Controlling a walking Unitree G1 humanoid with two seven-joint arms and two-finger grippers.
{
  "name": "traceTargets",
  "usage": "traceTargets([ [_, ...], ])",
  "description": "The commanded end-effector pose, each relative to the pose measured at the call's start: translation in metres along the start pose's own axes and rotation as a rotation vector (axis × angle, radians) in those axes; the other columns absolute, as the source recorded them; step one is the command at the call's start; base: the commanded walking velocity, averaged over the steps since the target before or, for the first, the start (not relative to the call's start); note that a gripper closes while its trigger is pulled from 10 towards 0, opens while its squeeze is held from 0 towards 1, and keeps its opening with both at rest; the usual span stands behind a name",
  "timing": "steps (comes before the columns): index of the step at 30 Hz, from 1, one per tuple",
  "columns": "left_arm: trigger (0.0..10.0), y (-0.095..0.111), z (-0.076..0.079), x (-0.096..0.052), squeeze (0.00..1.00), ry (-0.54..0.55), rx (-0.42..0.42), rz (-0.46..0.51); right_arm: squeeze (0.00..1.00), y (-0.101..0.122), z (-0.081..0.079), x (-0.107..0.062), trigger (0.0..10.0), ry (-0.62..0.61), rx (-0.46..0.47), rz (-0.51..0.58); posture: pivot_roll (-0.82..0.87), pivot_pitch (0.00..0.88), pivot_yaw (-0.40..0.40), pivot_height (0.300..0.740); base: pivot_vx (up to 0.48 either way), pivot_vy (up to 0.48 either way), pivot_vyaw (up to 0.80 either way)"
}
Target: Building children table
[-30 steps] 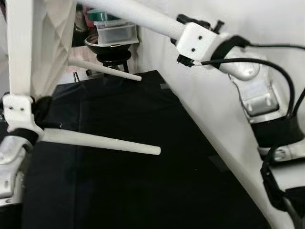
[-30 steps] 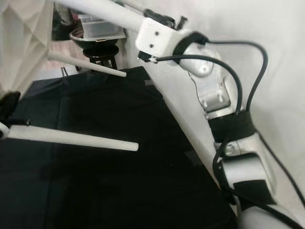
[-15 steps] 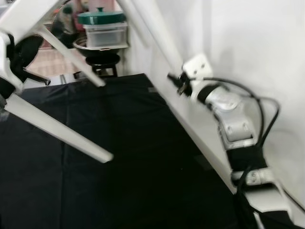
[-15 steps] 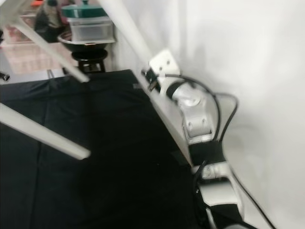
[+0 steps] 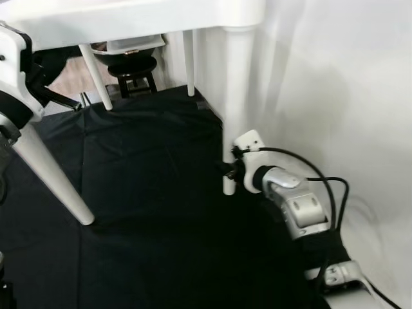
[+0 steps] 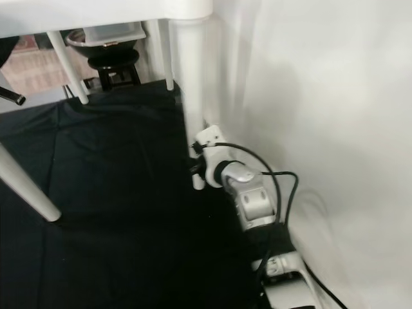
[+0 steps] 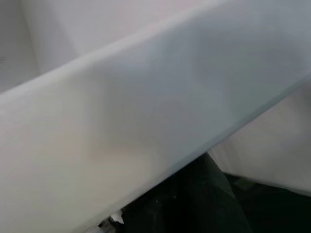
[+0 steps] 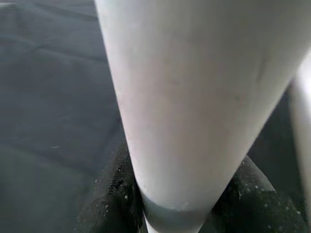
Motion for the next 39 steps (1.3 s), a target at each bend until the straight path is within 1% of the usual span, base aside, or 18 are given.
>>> traceTargets([
  [1, 10.0, -0.005, 0.004, -0.002, 0.0, 0.0, -0.009, -0.018, 0.0, 0.007, -0.043, 0.01, 0.0, 0.155, 0.015, 0.014, -0.03, 0.0, 0.057, 0.74, 0.0, 0.0, 0.0],
  [5, 10.0, -0.014, 0.01, -0.003, 0.0, 0.009, -0.028, -0.036, 0.0, 0.012, -0.065, 0.018, 0.0, 0.204, 0.0, 0.021, -0.04, 0.0, 0.055, 0.74, 0.0, 0.0, 0.0],
  [7, 10.0, -0.016, 0.011, -0.004, 0.0, 0.01, -0.03, -0.04, 0.0, 0.012, -0.067, 0.019, 0.0, 0.206, -0.007, 0.019, -0.04, 0.0, 0.055, 0.74, 0.0, 0.0, 0.0],
  [8, 10.0, -0.02, 0.012, -0.005, 0.0, 0.015, -0.039, -0.056, 0.0, 0.008, -0.066, 0.02, 10.0, 0.191, -0.021, 0.004, -0.03, 0.0, 0.053, 0.74, 0.0, 0.0, 0.0],
  [11, 10.0, -0.032, 0.015, -0.01, 0.01, 0.024, -0.061, -0.09, 0.0, -0.002, -0.06, 0.019, 10.0, 0.169, -0.042, -0.027, -0.04, 0.0, 0.052, 0.74, 0.0, 0.0, 0.0],
  [12, 10.0, -0.046, 0.02, -0.018, 1.0, 0.02, -0.079, -0.136, 1.0, -0.008, -0.051, 0.015, 10.0, 0.145, -0.034, -0.029, -0.04, 0.0, 0.054, 0.74, 0.0, 0.0, 0.0],
  [13, 10.0, -0.046, 0.02, -0.018, 1.0, 0.02, -0.079, -0.136, 1.0, -0.008, -0.051, 0.015, 10.0, 0.145, -0.034, -0.029, -0.04, 0.0, 0.054, 0.74, 0.0, 0.0, 0.0],
  [14, 10.0, -0.059, 0.024, -0.025, 1.0, 0.025, -0.097, -0.175, 1.0, -0.011, -0.039, 0.009, 10.0, 0.115, -0.022, -0.021, -0.04, 0.0, 0.055, 0.74, 0.0, 0.0, 0.0],
  [17, 10.0, -0.065, 0.025, -0.03, 1.0, 0.037, -0.108, -0.196, 1.0, -0.013, -0.031, 0.006, 10.0, 0.096, -0.018, -0.02, -0.04, 0.0, 0.055, 0.74, 0.0, 0.0, 0.0],
  [20, 10.0, -0.089, 0.028, -0.052, 1.0, 0.068, -0.136, -0.275, 1.0, -0.015, -0.018, -0.012, 10.0, 0.135, -0.031, 0.014, -0.05, 0.0, 0.056, 0.74, 0.0, 0.0, 0.0],
  [22, 10.0, -0.099, 0.03, -0.064, 1.0, 0.078, -0.147, -0.313, 1.0, -0.017, -0.017, -0.022, 10.0, 0.177, -0.038, 0.029, -0.05, 0.0, 0.056, 0.74, 0.0, 0.0, 0.0],
  [23, 10.0, -0.099, 0.03, -0.064, 1.0, 0.078, -0.147, -0.313, 1.0, -0.017, -0.017, -0.022, 10.0, 0.177, -0.038, 0.029, -0.05, 0.0, 0.056, 0.74, 0.0, 0.0, 0.0],
  [25, 10.0, -0.112, 0.032, -0.08, 1.0, 0.097, -0.155, -0.362, 1.0, -0.025, -0.017, -0.034, 10.0, 0.227, -0.041, 0.026, -0.05, 0.0, 0.054, 0.74, 0.0, 0.0, 0.0],
  [27, 10.0, -0.116, 0.033, -0.086, 1.0, 0.104, -0.157, -0.38, 1.0, -0.028, -0.017, -0.039, 10.0, 0.243, -0.042, 0.024, -0.05, 0.0, 0.054, 0.74, 0.0, 0.0, 0.0],
  [30, 10.0, -0.136, 0.041, -0.111, 1.0, 0.137, -0.196, -0.455, 1.0, -0.047, -0.023, -0.056, 10.0, 0.33, -0.068, -0.037, -0.05, 0.0, 0.055, 0.74, 0.0, 0.0, 0.0],
  [34, 10.0, -0.161, 0.056, -0.136, 1.0, 0.182, -0.219, -0.556, 1.0, -0.069, -0.018, -0.064, 10.0, 0.323, -0.077, -0.116, -0.06, 0.0, 0.051, 0.74, 0.0, 0.0, 0.0],
  [36, 10.0, -0.168, 0.061, -0.144, 1.0, 0.201, -0.228, -0.586, 1.0, -0.075, -0.014, -0.064, 10.0, 0.305, -0.063, -0.138, -0.06, 0.0, 0.05, 0.74, 0.0, 0.0, 0.0],
  [39, 10.0, -0.17, 0.062, -0.146, 1.0, 0.206, -0.23, -0.591, 1.0, -0.076, -0.014, -0.065, 10.0, 0.304, -0.06, -0.141, -0.06, 0.0, 0.05, 0.74, 0.0, 0.0, 0.0],
])
Point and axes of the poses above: a point about 5 cm out from each wrist's last joint towards the gripper, its own x axis pointing out of the wrist towards the gripper, its own y axis along the axis of the wrist's last joint, z = x × y, the point moved 5 cm from there along x, pointing out of the wrist towards the gripper, and after that the axes turned 4 degrees about -x, right-handed, at the moved point
